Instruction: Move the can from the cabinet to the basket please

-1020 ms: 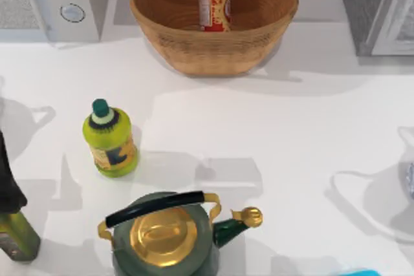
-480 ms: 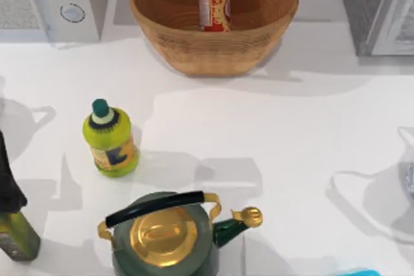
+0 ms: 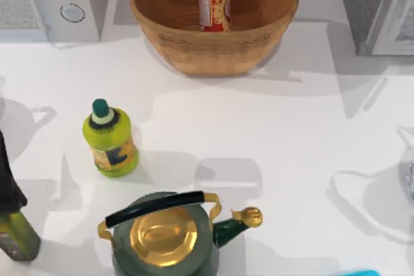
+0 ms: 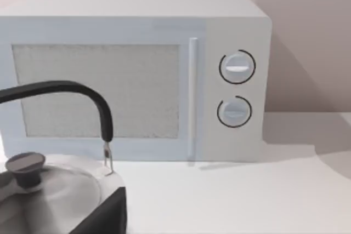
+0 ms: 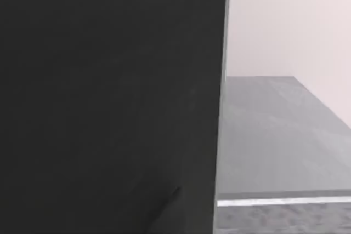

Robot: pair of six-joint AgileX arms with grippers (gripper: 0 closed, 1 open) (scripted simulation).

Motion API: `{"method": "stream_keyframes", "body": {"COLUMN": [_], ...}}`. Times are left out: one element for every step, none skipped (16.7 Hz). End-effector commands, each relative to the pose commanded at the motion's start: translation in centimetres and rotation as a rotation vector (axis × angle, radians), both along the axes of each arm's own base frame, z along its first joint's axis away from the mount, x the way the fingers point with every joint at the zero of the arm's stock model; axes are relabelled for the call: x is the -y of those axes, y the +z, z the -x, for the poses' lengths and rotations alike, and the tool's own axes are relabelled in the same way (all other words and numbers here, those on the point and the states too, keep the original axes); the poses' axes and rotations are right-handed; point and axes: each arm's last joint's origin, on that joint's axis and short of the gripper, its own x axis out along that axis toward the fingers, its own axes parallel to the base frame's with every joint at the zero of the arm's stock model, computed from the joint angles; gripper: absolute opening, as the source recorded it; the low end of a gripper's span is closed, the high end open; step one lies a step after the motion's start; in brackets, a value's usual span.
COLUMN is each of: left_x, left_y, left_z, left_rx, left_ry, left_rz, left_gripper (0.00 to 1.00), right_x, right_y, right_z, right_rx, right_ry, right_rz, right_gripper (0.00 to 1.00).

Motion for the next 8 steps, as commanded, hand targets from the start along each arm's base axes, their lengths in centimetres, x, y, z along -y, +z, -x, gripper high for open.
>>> {"method": "stream_keyframes", "body": {"left_x": [0.0, 0.0, 0.0, 0.0, 0.0, 0.0, 0.0, 0.0], "left_y": [0.0, 0.0, 0.0, 0.0, 0.0, 0.0, 0.0, 0.0], "left_z": [0.0, 0.0, 0.0, 0.0, 0.0, 0.0, 0.0, 0.0], "left_rx": [0.000, 0.000, 0.000, 0.000, 0.000, 0.000, 0.000, 0.000], "left_ry": [0.000, 0.000, 0.000, 0.000, 0.000, 0.000, 0.000, 0.000], "left_rz": [0.000, 0.000, 0.000, 0.000, 0.000, 0.000, 0.000, 0.000], "left_gripper": [1.00, 1.00, 1.00, 1.00, 1.00, 1.00, 1.00, 1.00], "right_x": [-2.2, -4.3, -6.4, -8.4, -10.3, -11.9, -13.3, -14.5], "right_y": [0.1, 0.1, 0.1, 0.1, 0.0, -0.1, -0.2, -0.4], "right_z": [-0.4, -0.6, -0.6, -0.5, -0.1, 0.3, 0.7, 1.2], "right_rx": [0.003, 0.005, 0.007, 0.007, 0.005, 0.002, -0.002, -0.007], "right_ry": [0.000, 0.001, 0.001, 0.002, 0.002, 0.002, 0.002, 0.002], "right_rz": [-0.002, -0.005, -0.008, -0.011, -0.013, -0.014, -0.014, -0.013], "right_gripper": [1.00, 1.00, 1.00, 1.00, 1.00, 1.00, 1.00, 1.00]}}
